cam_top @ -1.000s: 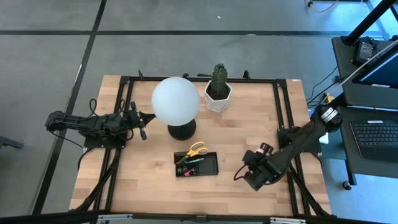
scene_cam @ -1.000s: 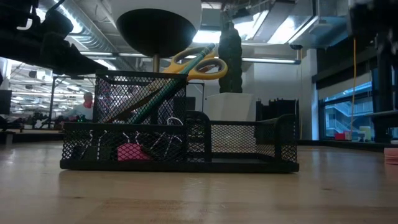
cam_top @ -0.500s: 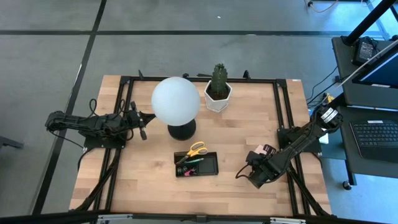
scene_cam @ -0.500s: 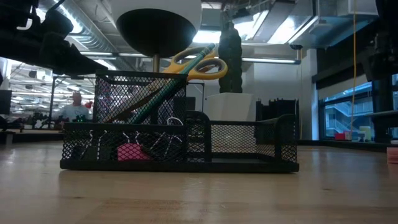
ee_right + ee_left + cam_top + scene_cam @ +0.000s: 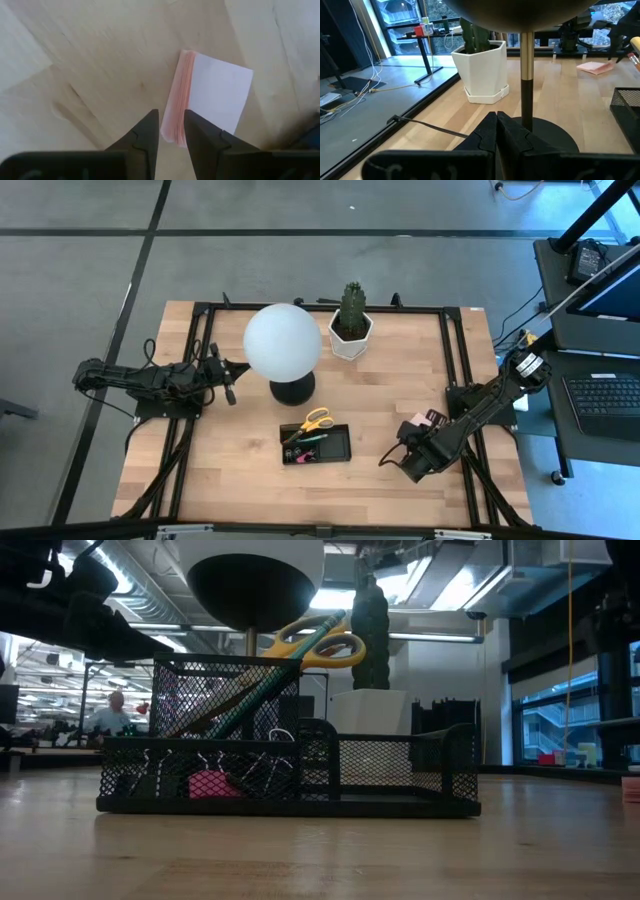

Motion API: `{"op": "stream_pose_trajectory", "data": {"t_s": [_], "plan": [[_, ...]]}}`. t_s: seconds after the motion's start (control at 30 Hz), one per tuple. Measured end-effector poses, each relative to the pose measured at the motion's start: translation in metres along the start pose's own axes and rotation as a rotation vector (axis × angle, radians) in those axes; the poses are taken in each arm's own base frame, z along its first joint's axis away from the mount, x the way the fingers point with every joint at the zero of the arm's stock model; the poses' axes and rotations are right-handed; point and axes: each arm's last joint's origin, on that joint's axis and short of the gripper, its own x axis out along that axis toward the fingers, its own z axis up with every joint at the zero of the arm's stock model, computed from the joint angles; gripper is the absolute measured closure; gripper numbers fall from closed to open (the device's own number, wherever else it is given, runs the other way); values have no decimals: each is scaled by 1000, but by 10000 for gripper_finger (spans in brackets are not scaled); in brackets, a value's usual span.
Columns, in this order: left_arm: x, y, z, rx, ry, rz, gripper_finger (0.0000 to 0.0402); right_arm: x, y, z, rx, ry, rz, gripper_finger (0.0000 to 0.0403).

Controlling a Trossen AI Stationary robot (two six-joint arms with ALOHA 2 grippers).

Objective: Pick and place office supplies into organizer
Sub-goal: Put the pink sticky notes into the desk organizer

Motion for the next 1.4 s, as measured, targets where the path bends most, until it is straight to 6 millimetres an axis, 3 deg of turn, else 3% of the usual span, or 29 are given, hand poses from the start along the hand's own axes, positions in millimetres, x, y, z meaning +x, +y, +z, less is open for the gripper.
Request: {"op": "stream_pose_trajectory", "data": {"t_s": [1.2,1.4], "plan": [[0,-1,0,-64,0,-30,398,0,-7,-3,45,49,-69,308],[0,-1,0,-64,-1,-30,398,0,-6,-2,40,45,-53,261]]}}
